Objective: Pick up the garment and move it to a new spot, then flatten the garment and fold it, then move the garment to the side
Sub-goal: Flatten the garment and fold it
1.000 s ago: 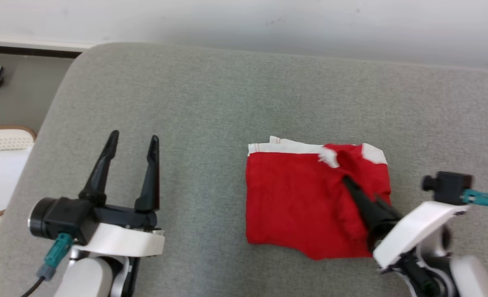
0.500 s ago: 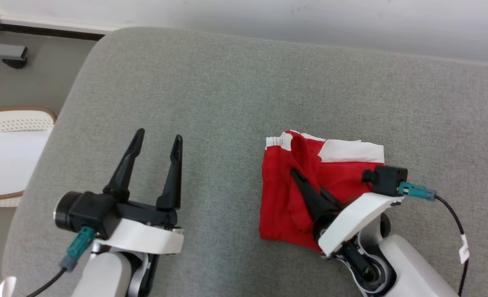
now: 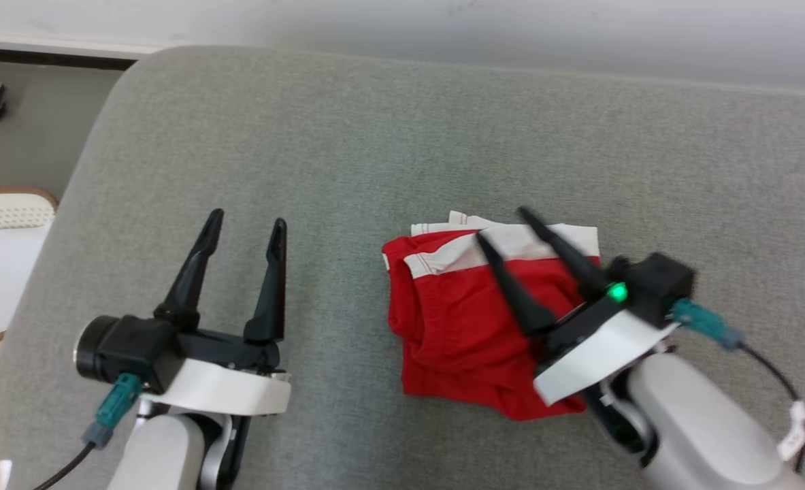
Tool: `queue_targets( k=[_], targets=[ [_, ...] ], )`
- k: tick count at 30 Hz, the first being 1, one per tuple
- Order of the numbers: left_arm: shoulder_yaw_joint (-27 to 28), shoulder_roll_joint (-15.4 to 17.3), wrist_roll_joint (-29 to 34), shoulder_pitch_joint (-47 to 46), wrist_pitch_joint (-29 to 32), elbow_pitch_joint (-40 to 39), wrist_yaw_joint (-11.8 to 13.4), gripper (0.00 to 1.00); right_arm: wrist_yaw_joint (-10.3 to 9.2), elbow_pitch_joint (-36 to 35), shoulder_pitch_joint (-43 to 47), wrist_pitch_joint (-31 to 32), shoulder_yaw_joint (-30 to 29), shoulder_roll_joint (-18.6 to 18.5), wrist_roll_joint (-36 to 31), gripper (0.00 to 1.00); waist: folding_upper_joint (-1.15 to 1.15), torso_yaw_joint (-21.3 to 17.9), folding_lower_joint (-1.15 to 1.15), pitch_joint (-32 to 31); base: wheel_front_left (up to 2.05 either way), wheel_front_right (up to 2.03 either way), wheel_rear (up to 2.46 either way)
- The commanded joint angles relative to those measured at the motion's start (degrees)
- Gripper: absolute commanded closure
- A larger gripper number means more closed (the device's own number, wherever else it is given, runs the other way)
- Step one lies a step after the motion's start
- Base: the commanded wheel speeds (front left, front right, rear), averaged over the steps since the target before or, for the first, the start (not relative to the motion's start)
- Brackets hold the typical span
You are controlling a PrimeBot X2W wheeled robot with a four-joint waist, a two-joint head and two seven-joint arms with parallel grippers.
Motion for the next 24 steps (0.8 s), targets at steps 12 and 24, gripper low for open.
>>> queue_targets(
  k=[12, 24],
  targets=[
    [3.1, 1.41, 2.4, 3.46, -0.09, 0.39, 0.29, 0.0, 0.01, -12.54, 15.72, 1.02, -30.23, -1.61, -19.01, 0.0, 0.0, -4.67, 0.0, -1.87, 0.0, 0.0, 0.0],
    [3.36, 3.39, 2.71, 9.69, 0.44, 2.04, 0.62, 0.0, 0.01, -25.9, 30.3, 9.87, -38.78, 3.6, -21.26, 0.0, 0.0, -8.86, 0.0, -7.22, 0.0, 0.0, 0.0]
  ],
)
